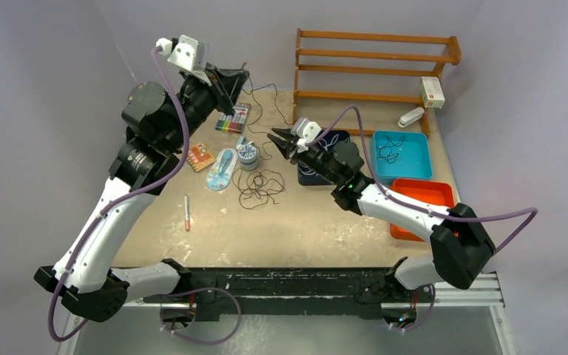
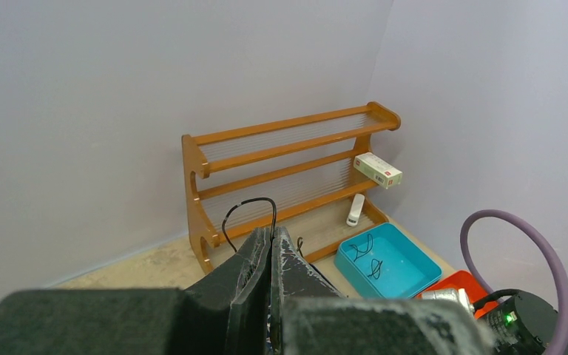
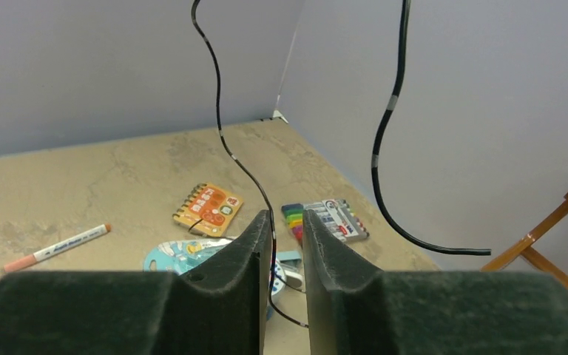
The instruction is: Untangle the cables
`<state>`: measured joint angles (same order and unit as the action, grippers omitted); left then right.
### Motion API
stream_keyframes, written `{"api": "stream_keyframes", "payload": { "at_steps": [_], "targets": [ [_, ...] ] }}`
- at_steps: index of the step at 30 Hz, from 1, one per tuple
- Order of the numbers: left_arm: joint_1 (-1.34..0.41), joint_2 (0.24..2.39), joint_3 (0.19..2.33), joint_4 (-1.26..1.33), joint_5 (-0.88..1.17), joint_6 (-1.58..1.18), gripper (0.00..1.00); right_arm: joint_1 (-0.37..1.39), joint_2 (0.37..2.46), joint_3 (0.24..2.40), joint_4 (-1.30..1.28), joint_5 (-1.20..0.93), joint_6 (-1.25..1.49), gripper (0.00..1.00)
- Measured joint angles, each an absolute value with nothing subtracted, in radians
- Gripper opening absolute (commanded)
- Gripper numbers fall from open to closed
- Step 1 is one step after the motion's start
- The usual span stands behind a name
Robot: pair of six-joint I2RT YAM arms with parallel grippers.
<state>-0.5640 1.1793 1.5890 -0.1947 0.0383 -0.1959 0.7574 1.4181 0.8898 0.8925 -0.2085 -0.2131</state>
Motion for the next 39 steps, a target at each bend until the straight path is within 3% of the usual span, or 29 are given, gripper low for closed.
{"api": "stream_keyframes", "payload": {
  "at_steps": [4,14,18,32,39],
  "targets": [
    [-0.564,1.179,1.588,-0.195,0.039,-0.199,0.0,0.757,1.418,0.892,0.87,-0.194,-0.21,0.22],
    [-0.564,1.174,1.574,-0.188,0.037,-0.2,0.0,0.757,1.416,0.913,0.787,-0.191,-0.182,0.0],
    [-0.564,1.164,1.545,-0.183,0.025,-0.203,0.01,0.757,1.385,0.913,0.729,-0.163,-0.153,0.0],
    [-0.564,1.153,1.421,-0.168,0.035,-0.278,0.34,0.757,1.247,0.915,0.687,0.07,-0.075,0.0],
    [-0.564,1.128,1.391,-0.155,0.049,-0.297,0.4,0.757,1.213,0.914,0.685,0.173,-0.063,0.0]
  ]
}}
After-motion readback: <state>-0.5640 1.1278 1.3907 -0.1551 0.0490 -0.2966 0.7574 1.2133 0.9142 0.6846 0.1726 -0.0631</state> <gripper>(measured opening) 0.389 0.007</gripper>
